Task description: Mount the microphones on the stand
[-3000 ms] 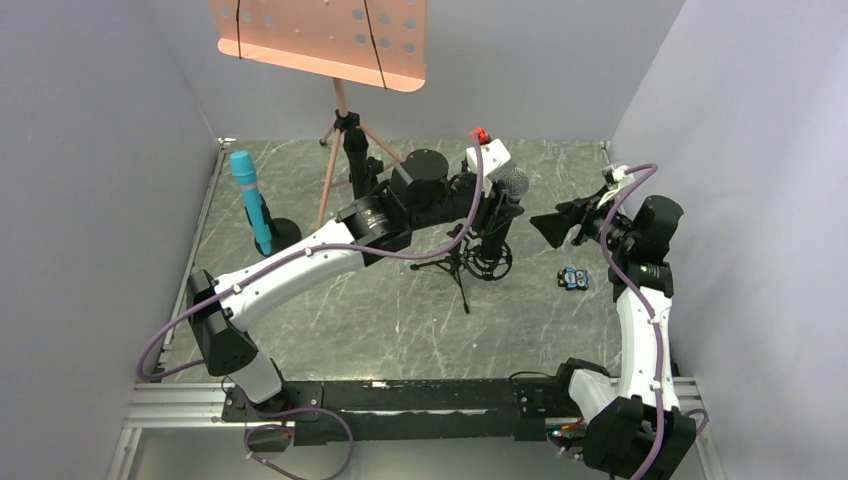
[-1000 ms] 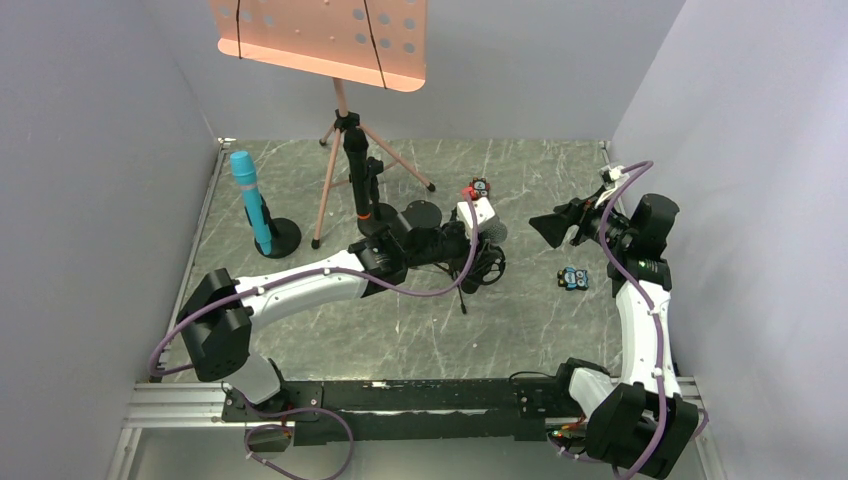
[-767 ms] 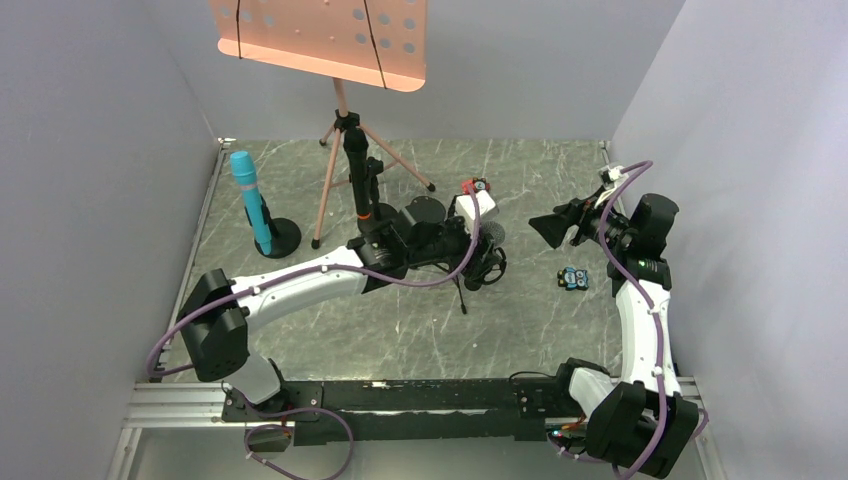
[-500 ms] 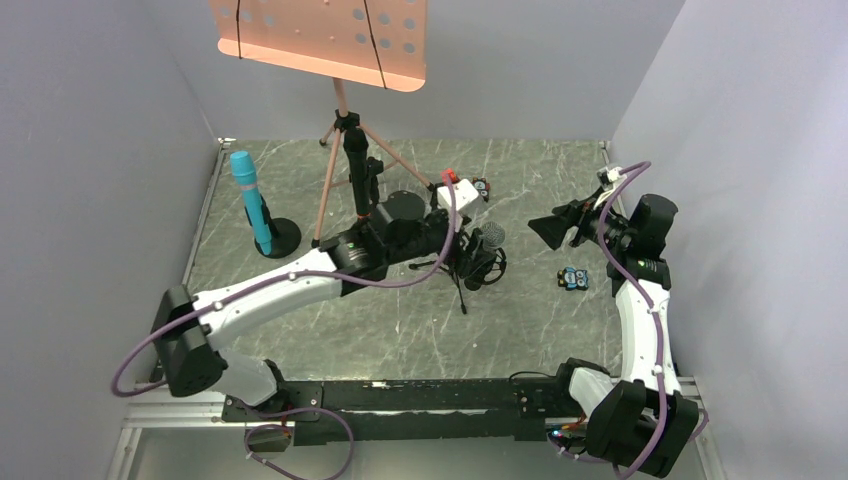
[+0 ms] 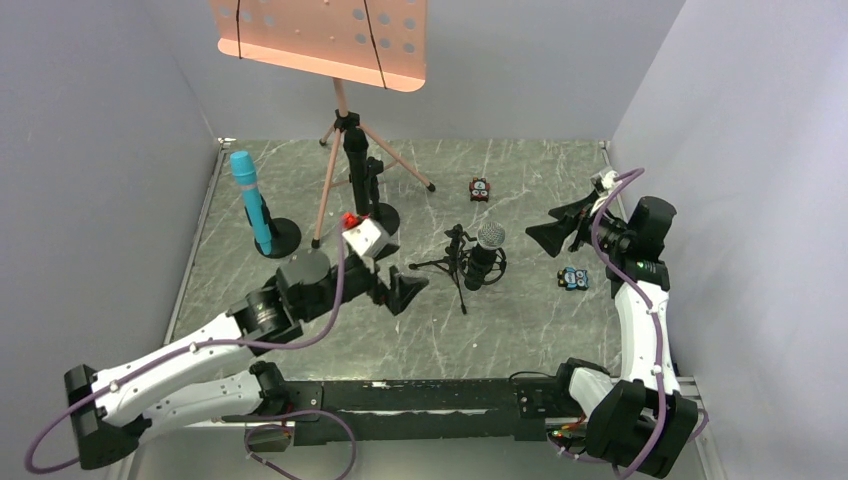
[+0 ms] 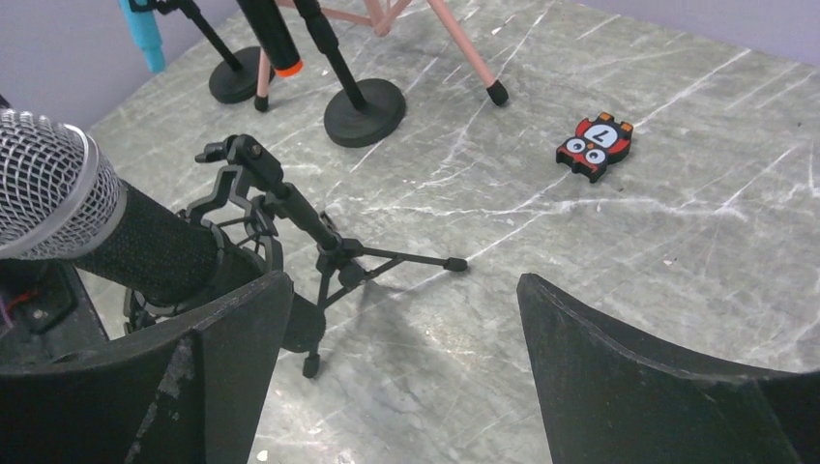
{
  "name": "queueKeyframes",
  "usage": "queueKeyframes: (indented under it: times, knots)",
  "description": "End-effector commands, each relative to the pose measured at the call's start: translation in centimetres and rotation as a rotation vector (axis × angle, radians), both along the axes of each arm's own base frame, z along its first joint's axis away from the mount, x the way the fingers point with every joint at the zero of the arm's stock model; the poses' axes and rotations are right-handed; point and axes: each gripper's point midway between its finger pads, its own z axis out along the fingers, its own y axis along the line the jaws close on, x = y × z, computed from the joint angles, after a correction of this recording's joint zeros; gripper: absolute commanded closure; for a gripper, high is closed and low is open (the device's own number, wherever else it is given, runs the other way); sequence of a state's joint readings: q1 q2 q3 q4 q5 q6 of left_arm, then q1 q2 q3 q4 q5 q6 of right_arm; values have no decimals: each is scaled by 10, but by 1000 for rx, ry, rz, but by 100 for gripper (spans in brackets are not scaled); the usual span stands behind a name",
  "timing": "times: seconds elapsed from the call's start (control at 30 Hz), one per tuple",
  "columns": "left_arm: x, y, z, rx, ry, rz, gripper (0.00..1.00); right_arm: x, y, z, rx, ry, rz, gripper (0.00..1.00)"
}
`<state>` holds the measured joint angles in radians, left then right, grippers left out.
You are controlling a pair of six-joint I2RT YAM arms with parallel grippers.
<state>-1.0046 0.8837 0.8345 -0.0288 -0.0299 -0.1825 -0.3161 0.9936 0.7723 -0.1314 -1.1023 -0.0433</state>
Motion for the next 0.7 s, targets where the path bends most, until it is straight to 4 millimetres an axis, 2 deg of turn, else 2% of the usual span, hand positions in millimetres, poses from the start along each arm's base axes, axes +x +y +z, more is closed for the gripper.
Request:
queueKeyframes:
  times: [0.0, 0.13, 0.3, 0.5, 0.67]
  knots:
    - [-4, 28, -41, -18, 120, 106, 1, -8, 4, 1, -62, -98, 85, 8]
    - [-13, 43, -73, 2, 177, 128, 1, -13, 7, -4, -84, -117, 135, 8]
    - [-19, 53, -99, -23, 206, 143, 1, -20, 6, -8, -139, -94, 174, 8]
    - [-17, 49, -125, -32, 230, 149, 1, -32, -1, -20, -258, -85, 162, 8]
    - [-14, 48, -146, 36, 238, 159, 1, -43, 4, -23, -242, -75, 152, 7]
